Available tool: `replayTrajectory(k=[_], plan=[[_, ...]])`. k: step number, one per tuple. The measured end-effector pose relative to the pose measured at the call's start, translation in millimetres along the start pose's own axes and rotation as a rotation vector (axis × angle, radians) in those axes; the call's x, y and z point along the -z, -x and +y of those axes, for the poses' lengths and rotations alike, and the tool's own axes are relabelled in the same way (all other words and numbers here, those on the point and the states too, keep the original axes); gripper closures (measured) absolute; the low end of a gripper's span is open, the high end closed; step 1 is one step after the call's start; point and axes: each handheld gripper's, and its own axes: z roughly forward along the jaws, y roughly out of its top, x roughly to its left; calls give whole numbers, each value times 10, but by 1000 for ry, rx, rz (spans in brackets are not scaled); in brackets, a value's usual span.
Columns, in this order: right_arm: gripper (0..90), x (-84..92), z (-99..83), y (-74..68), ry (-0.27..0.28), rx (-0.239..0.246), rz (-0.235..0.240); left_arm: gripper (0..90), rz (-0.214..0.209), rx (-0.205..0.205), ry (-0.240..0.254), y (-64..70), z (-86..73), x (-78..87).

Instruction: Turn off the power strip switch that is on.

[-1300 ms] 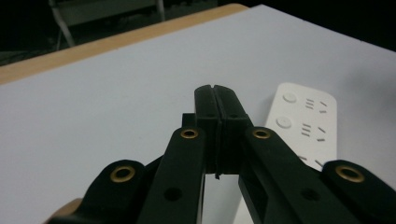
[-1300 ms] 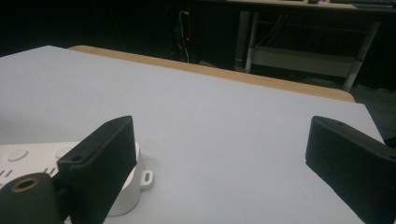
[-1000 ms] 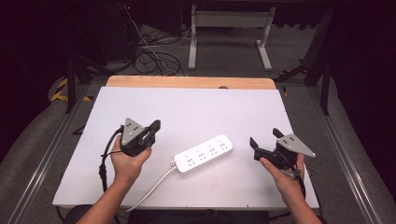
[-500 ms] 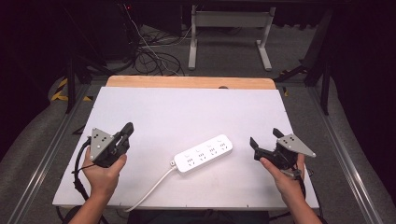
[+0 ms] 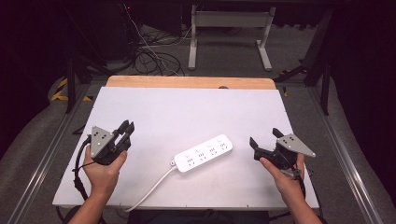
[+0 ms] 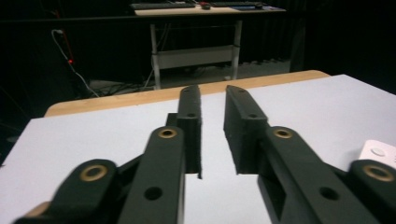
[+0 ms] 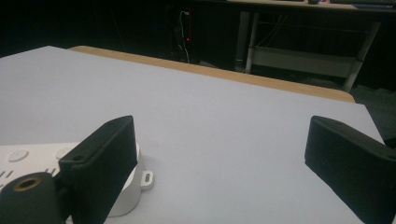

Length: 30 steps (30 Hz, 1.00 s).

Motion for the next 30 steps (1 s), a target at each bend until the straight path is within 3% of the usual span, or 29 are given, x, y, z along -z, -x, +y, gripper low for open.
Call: replayTrajectory(k=[2, 6, 11, 14, 18, 30], plan=[[94, 0, 0, 1, 0, 1, -1, 675, 35, 10, 4, 4, 4, -28], [94, 0, -1, 2, -3, -1, -1, 386, 49, -17, 11, 19, 3, -83], [96, 0, -2, 1, -5, 0, 0, 215, 55, -67, 99, 32, -22, -120], [96, 1, -2, 2, -4, 1, -1, 95, 90, -67, 126, 38, -42, -133], [96, 1, -3, 5, -4, -1, 0, 46, 99, -51, 116, 25, -61, -151], [83, 3, -2, 2, 3, -2, 1, 19, 100, -38, 88, 26, -96, -192]])
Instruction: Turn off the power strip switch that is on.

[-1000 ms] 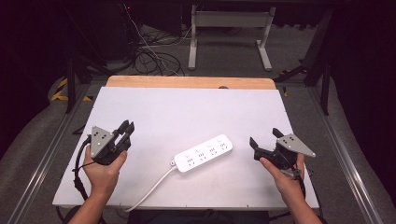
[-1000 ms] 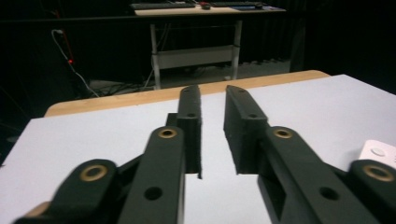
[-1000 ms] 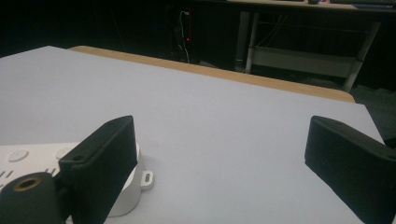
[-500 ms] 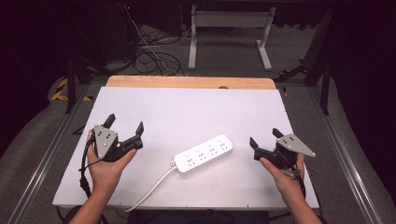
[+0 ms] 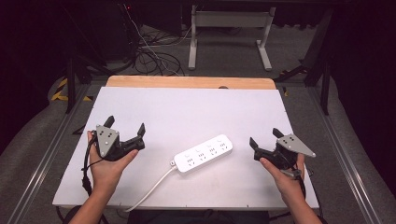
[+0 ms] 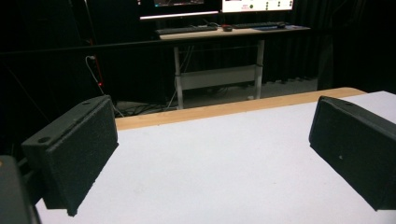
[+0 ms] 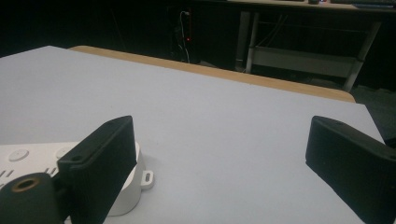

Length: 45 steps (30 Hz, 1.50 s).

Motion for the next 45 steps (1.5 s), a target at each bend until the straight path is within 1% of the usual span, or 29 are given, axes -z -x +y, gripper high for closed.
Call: replayTrajectory(k=[3, 7, 12, 15, 19, 24, 31, 36, 42, 45], plan=[[67, 6, 5, -2, 11, 6, -1, 19, -3, -4, -3, -5, -9, -3], [40, 16, 12, -10, 28, 9, 13, 22, -13, -8, -10, -9, -20, -6], [34, 17, 15, -20, 42, 16, 29, 22, -7, -10, -5, -17, -20, -8], [34, 25, 15, -16, 42, 16, 31, 22, -5, -4, -5, -17, -24, -14], [34, 39, 11, -10, 37, 23, 26, 22, -8, -8, -8, -12, -28, -24], [34, 45, 7, -7, 34, 14, 20, 25, -10, -4, -10, -24, -34, -23], [35, 23, 12, -15, 33, 17, 31, 29, -1, -2, -7, -42, -40, 4], [37, 4, 12, -19, 33, 19, 38, 35, -2, 0, -15, -51, -52, 0], [39, 7, 14, -18, 29, 14, 36, 39, -4, 3, -18, -57, -63, 8], [40, 7, 20, -34, 30, 23, 36, 41, -4, 5, -15, -61, -58, 13]])
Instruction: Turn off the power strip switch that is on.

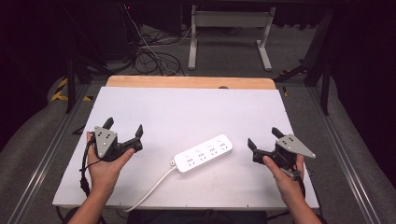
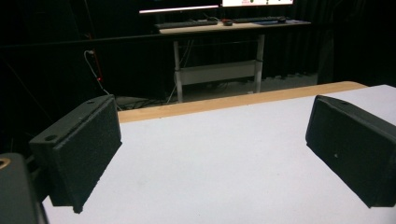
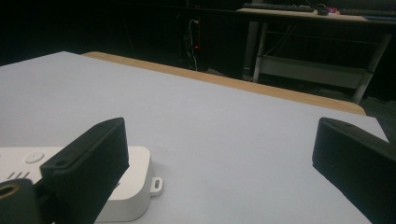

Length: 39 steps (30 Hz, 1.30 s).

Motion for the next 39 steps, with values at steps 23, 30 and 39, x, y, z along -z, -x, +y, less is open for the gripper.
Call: replayTrajectory(k=[23, 30, 39], plan=[[43, -25, 2, -2, -8, 3, 8, 47, 12, 3, -14, -21, -28, 5], [44, -62, 10, -9, -8, 5, 19, 48, 23, 3, -18, -37, -37, 32], [45, -115, 14, -29, -16, 8, 31, 48, 37, 10, -20, -72, -45, 59]])
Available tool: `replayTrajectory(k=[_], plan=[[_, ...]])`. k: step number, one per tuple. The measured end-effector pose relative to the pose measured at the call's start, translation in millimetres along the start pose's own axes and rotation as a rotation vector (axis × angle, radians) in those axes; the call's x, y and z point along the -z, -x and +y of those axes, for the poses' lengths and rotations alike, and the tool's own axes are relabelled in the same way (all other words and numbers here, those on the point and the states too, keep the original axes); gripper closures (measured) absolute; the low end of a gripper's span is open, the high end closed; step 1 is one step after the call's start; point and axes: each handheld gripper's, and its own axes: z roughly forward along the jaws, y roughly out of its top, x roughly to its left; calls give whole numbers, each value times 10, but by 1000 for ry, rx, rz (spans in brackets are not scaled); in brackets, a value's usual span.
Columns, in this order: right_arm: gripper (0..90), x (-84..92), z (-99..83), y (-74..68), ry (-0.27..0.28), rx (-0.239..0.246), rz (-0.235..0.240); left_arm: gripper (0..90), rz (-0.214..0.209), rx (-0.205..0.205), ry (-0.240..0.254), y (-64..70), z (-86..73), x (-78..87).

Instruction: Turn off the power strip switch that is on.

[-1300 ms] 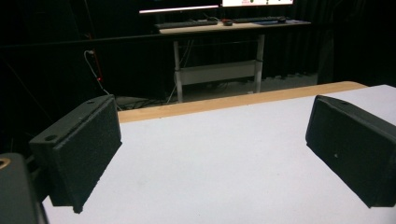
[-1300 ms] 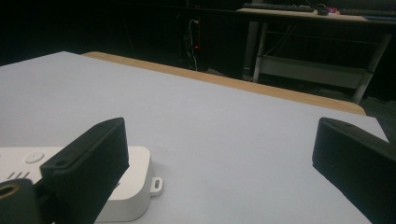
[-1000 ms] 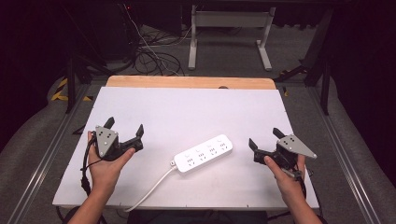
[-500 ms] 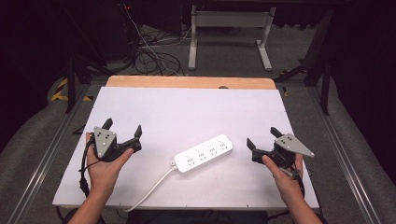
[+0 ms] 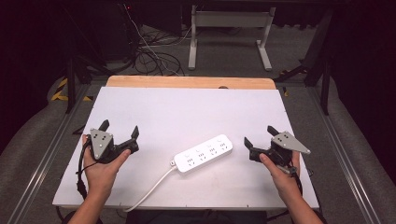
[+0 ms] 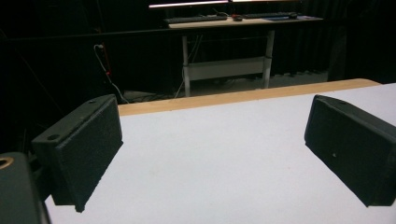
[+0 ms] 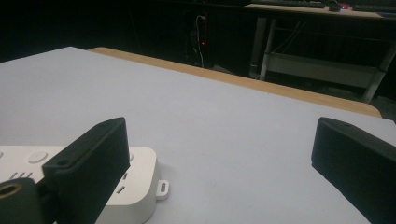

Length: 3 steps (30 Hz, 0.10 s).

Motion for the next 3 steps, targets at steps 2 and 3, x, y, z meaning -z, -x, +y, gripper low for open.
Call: replayTrajectory(k=[2, 3], plan=[[45, 2, 2, 0, 0, -2, -2, 48, 0, 1, 0, 1, -2, -1], [45, 4, 2, 3, 1, -2, -2, 48, 0, 1, 1, 1, -1, -2]])
